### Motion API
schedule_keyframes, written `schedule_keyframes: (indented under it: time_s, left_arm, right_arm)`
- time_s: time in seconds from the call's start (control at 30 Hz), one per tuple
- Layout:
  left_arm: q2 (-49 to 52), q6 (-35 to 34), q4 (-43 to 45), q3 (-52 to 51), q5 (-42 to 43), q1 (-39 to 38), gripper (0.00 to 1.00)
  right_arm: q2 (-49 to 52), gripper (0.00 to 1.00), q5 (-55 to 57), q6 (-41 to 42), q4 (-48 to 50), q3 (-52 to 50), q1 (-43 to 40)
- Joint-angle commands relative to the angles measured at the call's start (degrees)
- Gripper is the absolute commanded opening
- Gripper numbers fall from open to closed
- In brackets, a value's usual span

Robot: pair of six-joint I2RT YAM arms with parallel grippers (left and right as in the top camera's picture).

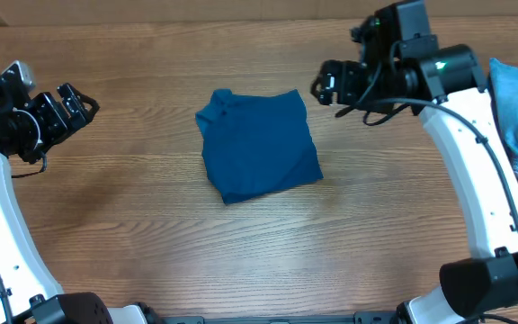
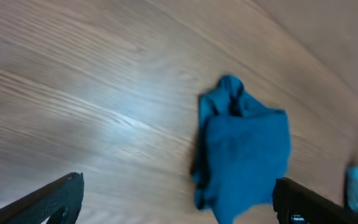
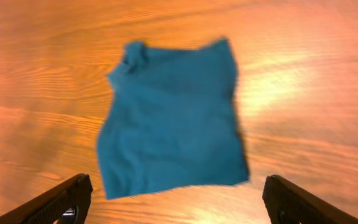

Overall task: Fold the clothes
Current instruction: 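Release the shirt and raise the right gripper up-right, then reach the left gripper to the folded teal shirt and grasp it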

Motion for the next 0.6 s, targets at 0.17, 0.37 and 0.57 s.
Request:
schedule_keyframes:
  time_s: [0.17,0.37,0.57]
  left_arm:
    - [0.1,-5.7,1.6,-0.1,0.2,-11.5,1.0]
    - [0.2,-13.1,2.4,-0.1,1.6,-16.1,1.0]
    - [0.2,-10.5,1.7,-0.1,-9.0,-26.0,1.0]
  right_arm:
    - [-0.1,0.93,-0.1,-0.2,-1.7,0.2,-3.2]
    - [-0.1,0.93,-0.1,-0.3,-2.0,0.2,-3.2]
    - [0.0,0.98,0.0,-0.3,-2.5,-0.1,-3.2]
